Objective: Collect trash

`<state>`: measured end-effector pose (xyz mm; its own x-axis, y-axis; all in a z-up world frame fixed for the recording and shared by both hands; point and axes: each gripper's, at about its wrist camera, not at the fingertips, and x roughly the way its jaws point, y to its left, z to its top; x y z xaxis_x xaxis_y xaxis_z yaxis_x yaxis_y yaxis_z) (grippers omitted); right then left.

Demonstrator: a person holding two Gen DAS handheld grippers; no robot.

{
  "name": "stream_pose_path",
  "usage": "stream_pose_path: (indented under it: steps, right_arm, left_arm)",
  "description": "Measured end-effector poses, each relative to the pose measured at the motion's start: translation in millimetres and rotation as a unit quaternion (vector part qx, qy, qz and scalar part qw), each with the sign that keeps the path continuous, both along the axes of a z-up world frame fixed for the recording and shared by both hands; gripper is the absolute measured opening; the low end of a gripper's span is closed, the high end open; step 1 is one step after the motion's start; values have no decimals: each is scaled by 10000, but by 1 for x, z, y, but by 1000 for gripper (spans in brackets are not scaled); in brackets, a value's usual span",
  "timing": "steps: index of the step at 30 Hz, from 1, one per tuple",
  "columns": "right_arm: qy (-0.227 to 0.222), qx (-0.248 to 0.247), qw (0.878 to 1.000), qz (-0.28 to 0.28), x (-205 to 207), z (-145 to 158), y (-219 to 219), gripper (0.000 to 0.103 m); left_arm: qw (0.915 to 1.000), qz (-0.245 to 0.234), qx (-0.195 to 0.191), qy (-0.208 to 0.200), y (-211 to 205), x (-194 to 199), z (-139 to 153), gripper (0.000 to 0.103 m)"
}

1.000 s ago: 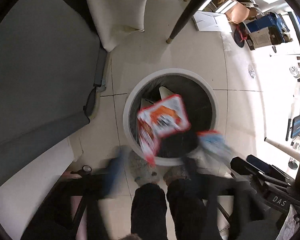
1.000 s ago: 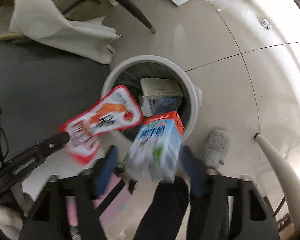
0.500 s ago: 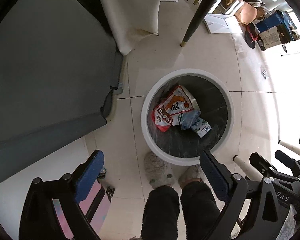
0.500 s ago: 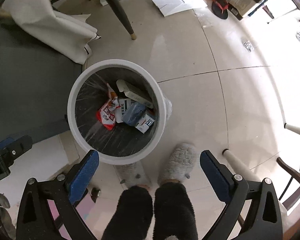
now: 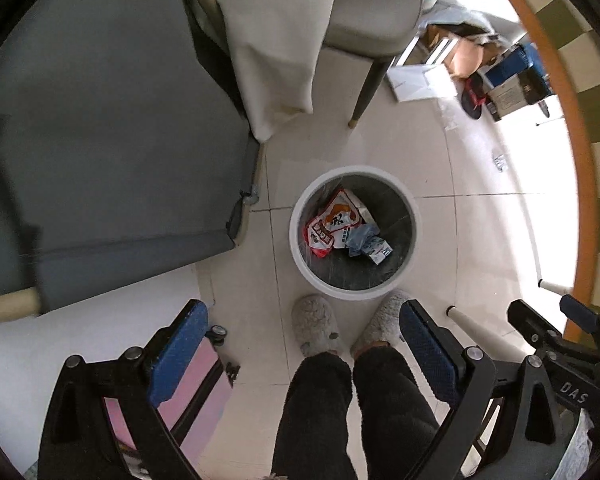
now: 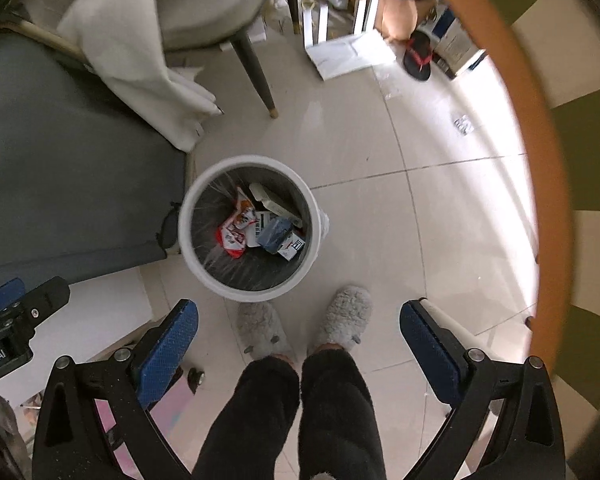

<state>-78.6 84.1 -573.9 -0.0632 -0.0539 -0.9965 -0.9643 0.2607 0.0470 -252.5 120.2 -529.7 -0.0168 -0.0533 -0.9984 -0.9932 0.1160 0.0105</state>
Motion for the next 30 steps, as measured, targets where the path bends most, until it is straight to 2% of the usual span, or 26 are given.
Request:
stream_pose_path:
  steps: [5,12,16,19,24,27,30]
  right_arm:
    - [52,230,9997,-14,0,86,-9,102]
    - [211,593,9980,-77,-4,188,-28,102]
    - [478,866,9944,-359,-3,242,-42,102]
    - [778,1101,9882,-728,7,273,-51,102]
    - [679,1496,9777,-1311,52,324,-61,102]
    - [501,1701,9678,-1788,98,350,-74,102]
    - [357,1713,9572,-2305,150,357,-87,102]
  left_arm:
    - [9996,-104,260,-41,-13,-6,72,98]
    - [9980,-206,574,-159,-36,-13,156,98]
    - [9947,-332,972,-60,-44,-9,205,98]
    - [9875,-504,1489,-140,-43,3,241,98]
    - [9733,-963,2083,-42,-27,48,280,98]
    - [9629,-1254,2387,-76,-22,84,297,98]
    - [9553,-1551,2517,-62,-17,124,304,98]
